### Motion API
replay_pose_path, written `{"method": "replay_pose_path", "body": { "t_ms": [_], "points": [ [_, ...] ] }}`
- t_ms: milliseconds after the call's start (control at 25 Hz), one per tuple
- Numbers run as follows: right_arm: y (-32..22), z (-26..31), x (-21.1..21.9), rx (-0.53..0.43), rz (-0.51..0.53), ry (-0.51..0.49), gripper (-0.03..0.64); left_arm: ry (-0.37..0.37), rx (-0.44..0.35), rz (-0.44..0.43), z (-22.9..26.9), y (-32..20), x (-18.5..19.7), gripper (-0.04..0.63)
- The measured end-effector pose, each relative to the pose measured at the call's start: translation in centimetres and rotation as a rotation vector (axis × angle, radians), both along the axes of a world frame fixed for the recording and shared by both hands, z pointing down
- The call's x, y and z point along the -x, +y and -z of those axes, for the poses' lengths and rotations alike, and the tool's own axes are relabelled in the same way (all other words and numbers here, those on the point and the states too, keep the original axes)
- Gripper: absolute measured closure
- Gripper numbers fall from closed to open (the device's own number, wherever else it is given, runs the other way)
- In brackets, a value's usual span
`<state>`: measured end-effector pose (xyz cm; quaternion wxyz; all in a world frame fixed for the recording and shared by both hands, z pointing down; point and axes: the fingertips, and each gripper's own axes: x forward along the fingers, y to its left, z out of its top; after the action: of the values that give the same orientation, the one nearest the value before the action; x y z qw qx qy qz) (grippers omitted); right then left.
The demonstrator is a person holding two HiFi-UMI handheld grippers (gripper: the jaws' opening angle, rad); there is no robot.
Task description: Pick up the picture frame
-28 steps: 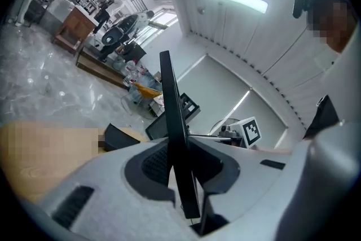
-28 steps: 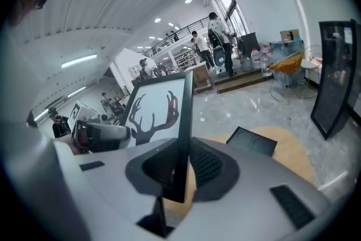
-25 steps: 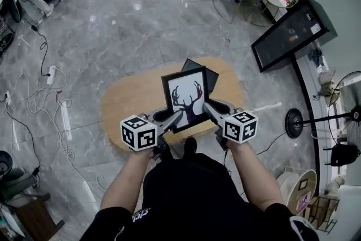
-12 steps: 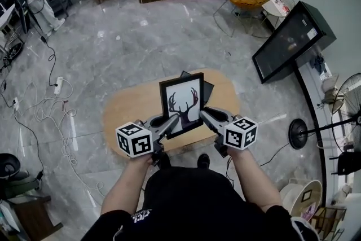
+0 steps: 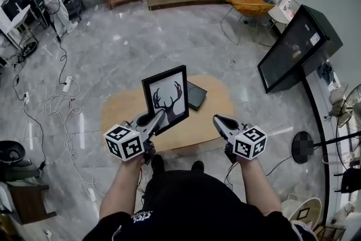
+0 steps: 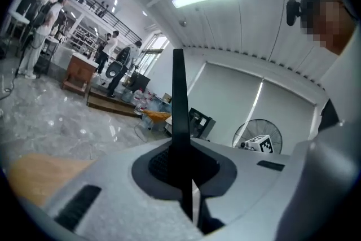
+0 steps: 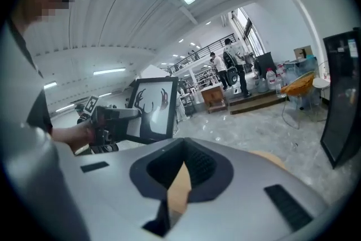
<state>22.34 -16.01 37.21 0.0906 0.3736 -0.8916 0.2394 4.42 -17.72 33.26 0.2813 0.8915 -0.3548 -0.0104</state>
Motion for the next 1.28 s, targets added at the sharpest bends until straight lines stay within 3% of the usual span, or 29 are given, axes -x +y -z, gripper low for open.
{"method": "replay_pose_path", "body": {
  "t_ms": [200, 360, 560, 760, 1120, 1280],
  "points": [
    [-1.4, 0.6, -7.3, -0.055, 0.046, 0.013, 0.612, -0.079, -0.074, 0.115, 2.0, -0.9, -4.3, 0.574],
    [-2.6, 2.8, -8.8, -0.117, 0.03, -0.002, 0.612, -0.142, -0.124, 0.172, 3.8, -0.7, -3.3, 0.574],
    [-3.5, 7.1, -7.1, -0.226, -0.009, -0.02, 0.612, -0.226, -0.199, 0.222, 6.6, -0.2, 0.6, 0.574],
    [-2.7, 12.8, -0.2, -0.318, 0.009, -0.032, 0.614, -0.274, -0.278, 0.262, 11.3, 0.4, 8.1, 0.574],
    [-4.2, 15.5, -0.3, -0.441, 0.012, -0.043, 0.614, -0.306, -0.329, 0.346, 10.2, -0.7, 9.2, 0.574],
    [-4.8, 15.2, 0.3, -0.444, 0.017, -0.023, 0.614, -0.292, -0.328, 0.366, 9.7, -1.1, 9.4, 0.574]
  ]
}}
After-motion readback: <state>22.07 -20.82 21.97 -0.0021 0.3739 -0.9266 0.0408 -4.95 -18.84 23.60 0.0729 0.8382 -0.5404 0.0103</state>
